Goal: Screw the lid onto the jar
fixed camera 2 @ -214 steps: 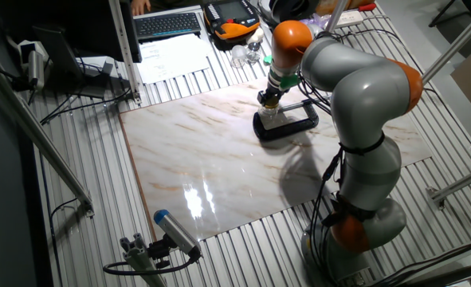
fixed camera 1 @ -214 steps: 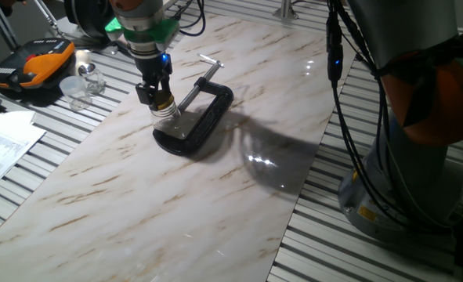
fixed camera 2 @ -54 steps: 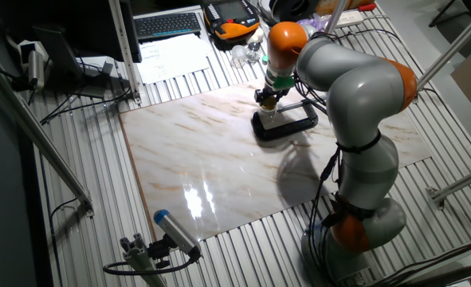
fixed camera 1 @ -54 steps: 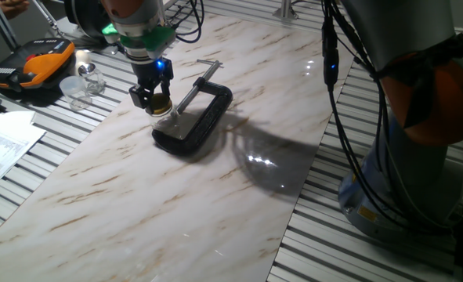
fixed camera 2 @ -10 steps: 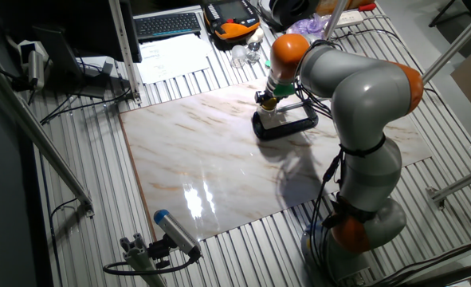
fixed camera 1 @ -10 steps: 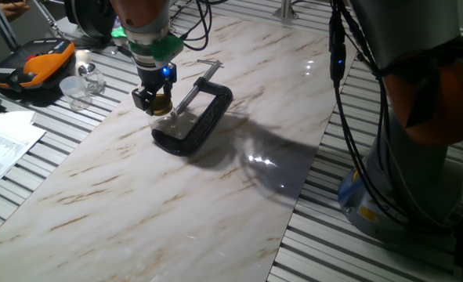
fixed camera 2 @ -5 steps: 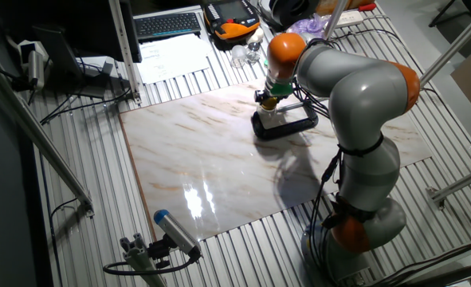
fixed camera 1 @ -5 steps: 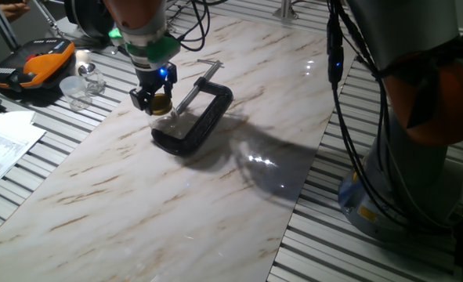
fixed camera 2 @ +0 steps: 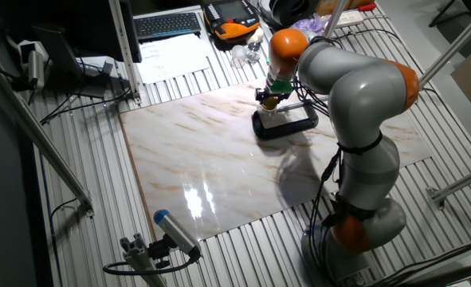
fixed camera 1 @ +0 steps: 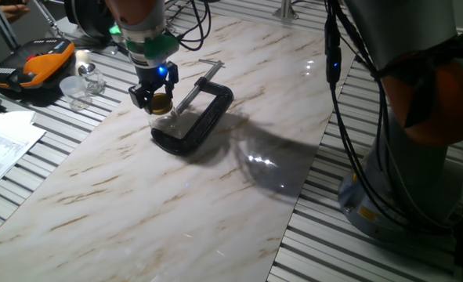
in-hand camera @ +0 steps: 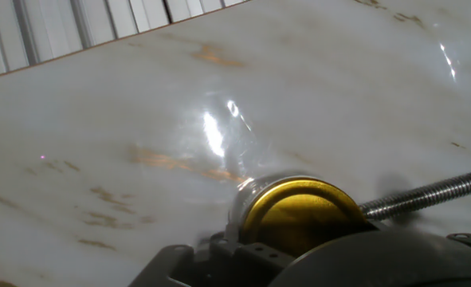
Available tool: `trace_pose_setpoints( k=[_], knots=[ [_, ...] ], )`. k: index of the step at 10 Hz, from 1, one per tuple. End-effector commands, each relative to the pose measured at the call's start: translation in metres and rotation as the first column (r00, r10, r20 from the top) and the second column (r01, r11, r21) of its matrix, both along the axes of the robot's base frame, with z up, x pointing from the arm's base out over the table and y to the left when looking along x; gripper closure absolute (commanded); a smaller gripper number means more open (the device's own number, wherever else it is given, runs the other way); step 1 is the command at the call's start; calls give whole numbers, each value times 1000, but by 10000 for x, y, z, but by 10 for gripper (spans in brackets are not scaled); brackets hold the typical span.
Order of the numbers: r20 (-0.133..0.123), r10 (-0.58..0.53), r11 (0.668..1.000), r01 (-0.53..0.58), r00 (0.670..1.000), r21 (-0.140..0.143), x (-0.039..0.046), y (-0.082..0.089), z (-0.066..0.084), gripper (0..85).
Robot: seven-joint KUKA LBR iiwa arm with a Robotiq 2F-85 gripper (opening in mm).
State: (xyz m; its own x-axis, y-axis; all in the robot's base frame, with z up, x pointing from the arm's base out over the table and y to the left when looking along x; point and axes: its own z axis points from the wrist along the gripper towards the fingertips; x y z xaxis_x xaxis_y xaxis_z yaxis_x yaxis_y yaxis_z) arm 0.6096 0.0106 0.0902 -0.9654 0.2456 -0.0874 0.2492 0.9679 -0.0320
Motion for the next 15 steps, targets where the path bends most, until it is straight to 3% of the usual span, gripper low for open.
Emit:
trace_pose_setpoints(
  k=[1,4,9,15],
  knots=[
    [-3,1,1000,-1,1000,1,4,4,8,850],
    [-38,21,1000,-21,999,1,6,15,12,850],
    [-61,35,999,-33,998,24,7,23,17,850],
    [-53,37,999,-36,998,14,4,27,10,850]
  ],
)
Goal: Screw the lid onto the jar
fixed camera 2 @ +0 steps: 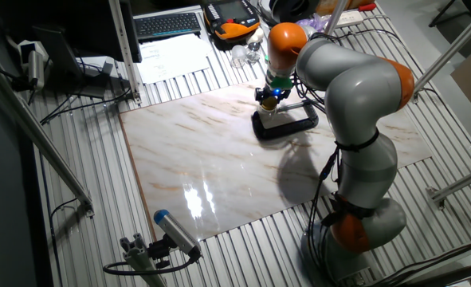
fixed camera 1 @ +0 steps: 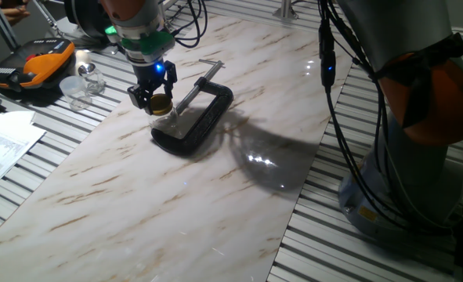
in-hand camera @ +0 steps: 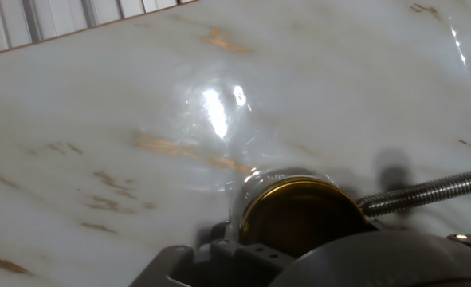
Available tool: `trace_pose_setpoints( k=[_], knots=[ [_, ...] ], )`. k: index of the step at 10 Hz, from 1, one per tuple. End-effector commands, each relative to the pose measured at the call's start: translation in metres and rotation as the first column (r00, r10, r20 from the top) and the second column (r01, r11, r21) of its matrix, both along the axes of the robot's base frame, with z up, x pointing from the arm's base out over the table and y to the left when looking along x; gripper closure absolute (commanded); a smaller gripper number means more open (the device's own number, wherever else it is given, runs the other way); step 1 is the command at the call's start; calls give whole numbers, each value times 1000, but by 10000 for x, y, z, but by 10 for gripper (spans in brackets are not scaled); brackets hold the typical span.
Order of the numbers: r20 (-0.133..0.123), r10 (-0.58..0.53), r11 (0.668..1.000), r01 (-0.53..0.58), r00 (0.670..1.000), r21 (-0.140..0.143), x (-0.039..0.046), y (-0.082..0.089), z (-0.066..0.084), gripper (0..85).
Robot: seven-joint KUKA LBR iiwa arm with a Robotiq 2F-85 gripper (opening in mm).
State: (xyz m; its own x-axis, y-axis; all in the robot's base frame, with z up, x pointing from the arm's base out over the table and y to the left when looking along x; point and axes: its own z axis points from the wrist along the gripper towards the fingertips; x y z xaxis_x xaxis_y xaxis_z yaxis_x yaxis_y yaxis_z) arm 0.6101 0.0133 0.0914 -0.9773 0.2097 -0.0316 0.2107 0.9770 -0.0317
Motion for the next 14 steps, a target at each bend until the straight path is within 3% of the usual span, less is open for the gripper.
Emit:
trace_pose_setpoints(
  k=[1,6,8,9,10,14],
  knots=[
    [-3,2,1000,-2,1000,1,-1,3,-3,850],
    [-15,-44,998,43,999,-36,1,-7,10,850],
    [-22,-77,997,77,997,-28,0,-5,16,850],
    [-25,-103,995,102,994,-4,-1,-3,19,850],
    [-27,-113,994,113,993,0,-2,-1,21,850],
    [-23,-149,989,148,989,-17,-4,4,34,850]
  ],
)
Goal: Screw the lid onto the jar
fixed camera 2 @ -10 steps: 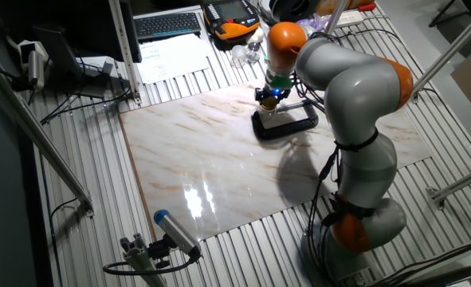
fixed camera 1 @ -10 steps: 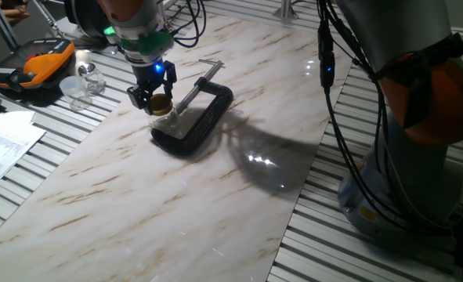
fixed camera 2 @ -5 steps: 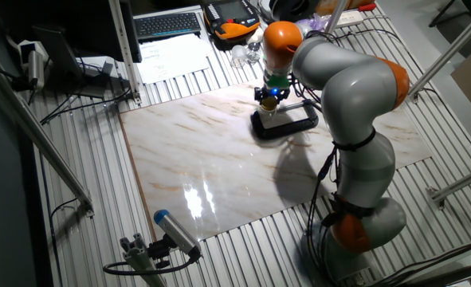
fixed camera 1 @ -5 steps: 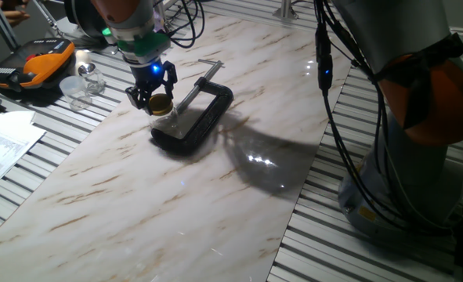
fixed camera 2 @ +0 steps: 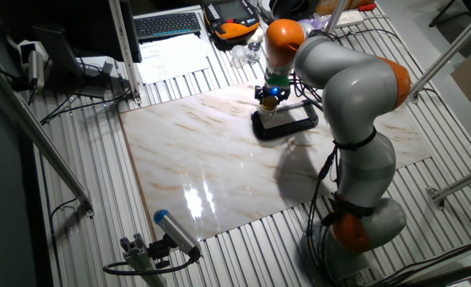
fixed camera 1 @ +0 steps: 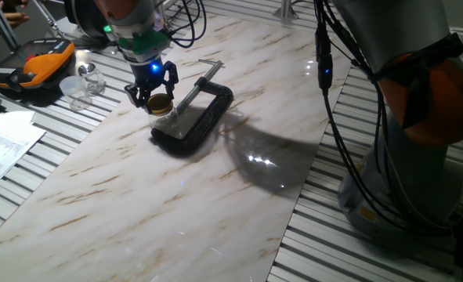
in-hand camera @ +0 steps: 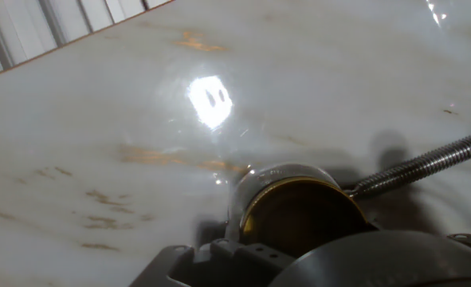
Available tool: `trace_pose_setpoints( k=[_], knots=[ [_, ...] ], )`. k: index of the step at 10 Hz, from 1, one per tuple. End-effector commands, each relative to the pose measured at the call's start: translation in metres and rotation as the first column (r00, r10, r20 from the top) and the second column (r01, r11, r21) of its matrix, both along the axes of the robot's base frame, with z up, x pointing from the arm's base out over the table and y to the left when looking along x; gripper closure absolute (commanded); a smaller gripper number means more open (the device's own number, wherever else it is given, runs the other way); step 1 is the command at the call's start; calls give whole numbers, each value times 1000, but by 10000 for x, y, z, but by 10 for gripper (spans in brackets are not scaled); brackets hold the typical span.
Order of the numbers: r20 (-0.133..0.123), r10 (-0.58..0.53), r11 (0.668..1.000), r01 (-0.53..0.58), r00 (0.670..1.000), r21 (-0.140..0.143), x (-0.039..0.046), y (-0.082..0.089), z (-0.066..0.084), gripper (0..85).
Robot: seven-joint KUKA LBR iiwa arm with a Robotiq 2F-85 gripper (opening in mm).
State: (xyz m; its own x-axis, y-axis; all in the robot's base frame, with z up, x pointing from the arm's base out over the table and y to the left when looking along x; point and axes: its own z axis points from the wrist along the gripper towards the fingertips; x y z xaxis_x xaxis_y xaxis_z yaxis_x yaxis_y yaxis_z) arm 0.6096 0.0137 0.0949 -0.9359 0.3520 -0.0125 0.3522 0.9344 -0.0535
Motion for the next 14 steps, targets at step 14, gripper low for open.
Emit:
trace_pose_setpoints(
  k=[14],
  knots=[
    [4,10,1000,-10,1000,-14,8,16,-3,850]
  ],
)
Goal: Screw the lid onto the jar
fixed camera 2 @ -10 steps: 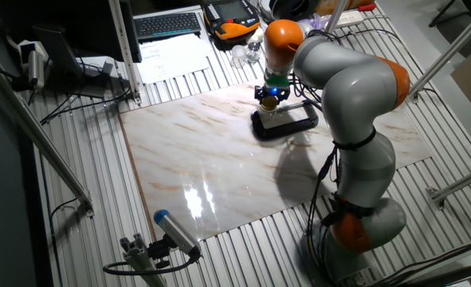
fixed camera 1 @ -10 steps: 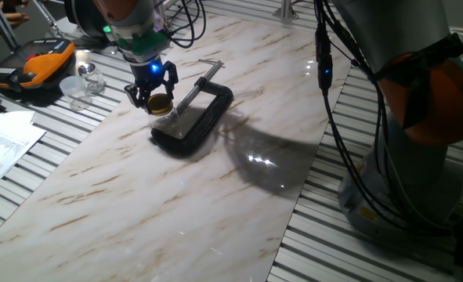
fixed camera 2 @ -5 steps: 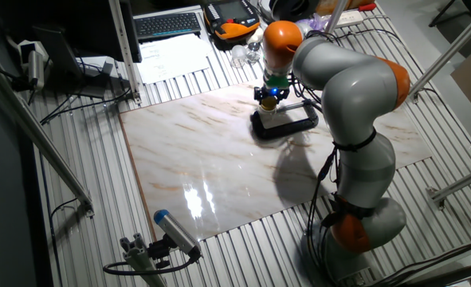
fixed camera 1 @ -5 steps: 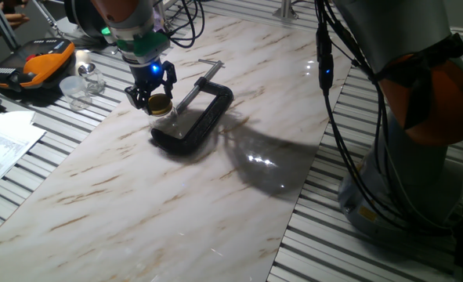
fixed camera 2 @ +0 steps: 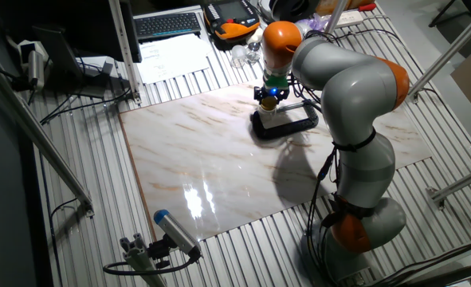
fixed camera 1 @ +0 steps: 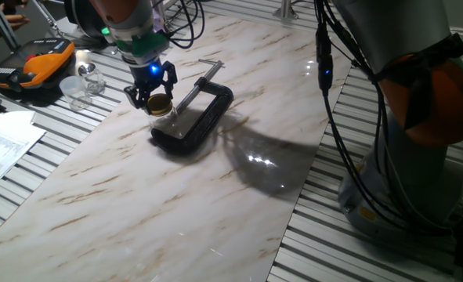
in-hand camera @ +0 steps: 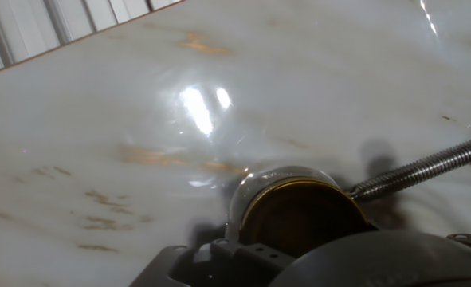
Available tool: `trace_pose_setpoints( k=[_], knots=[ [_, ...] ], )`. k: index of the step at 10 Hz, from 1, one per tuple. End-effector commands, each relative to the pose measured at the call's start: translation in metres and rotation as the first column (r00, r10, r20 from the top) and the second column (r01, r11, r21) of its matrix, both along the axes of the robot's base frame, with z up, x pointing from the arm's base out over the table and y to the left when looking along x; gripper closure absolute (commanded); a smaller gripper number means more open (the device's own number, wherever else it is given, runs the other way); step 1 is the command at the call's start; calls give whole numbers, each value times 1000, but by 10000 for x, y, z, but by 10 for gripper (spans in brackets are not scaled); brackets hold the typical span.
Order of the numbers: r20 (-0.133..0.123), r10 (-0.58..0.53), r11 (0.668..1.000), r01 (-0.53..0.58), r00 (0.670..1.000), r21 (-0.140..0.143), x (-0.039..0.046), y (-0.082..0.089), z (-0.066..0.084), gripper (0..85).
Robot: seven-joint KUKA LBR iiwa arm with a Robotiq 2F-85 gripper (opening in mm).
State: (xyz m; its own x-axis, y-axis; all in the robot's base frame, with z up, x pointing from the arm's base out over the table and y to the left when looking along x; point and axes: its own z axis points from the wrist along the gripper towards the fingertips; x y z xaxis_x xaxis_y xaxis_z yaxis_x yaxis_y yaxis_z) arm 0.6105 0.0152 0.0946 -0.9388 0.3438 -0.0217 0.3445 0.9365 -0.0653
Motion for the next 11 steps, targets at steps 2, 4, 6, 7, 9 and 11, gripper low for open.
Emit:
trace_pose_setpoints(
  k=[2,4,6,7,9,11],
  knots=[
    [7,-18,1000,18,1000,-2,0,-2,3,850],
    [22,-30,999,31,999,-16,0,-4,5,850],
    [36,-46,998,48,998,-44,1,-7,7,850],
    [40,-55,997,57,998,-50,4,-16,11,850],
    [40,-70,997,72,997,-39,4,-18,6,850],
    [44,-84,996,86,996,-37,5,-19,2,850]
  ],
)
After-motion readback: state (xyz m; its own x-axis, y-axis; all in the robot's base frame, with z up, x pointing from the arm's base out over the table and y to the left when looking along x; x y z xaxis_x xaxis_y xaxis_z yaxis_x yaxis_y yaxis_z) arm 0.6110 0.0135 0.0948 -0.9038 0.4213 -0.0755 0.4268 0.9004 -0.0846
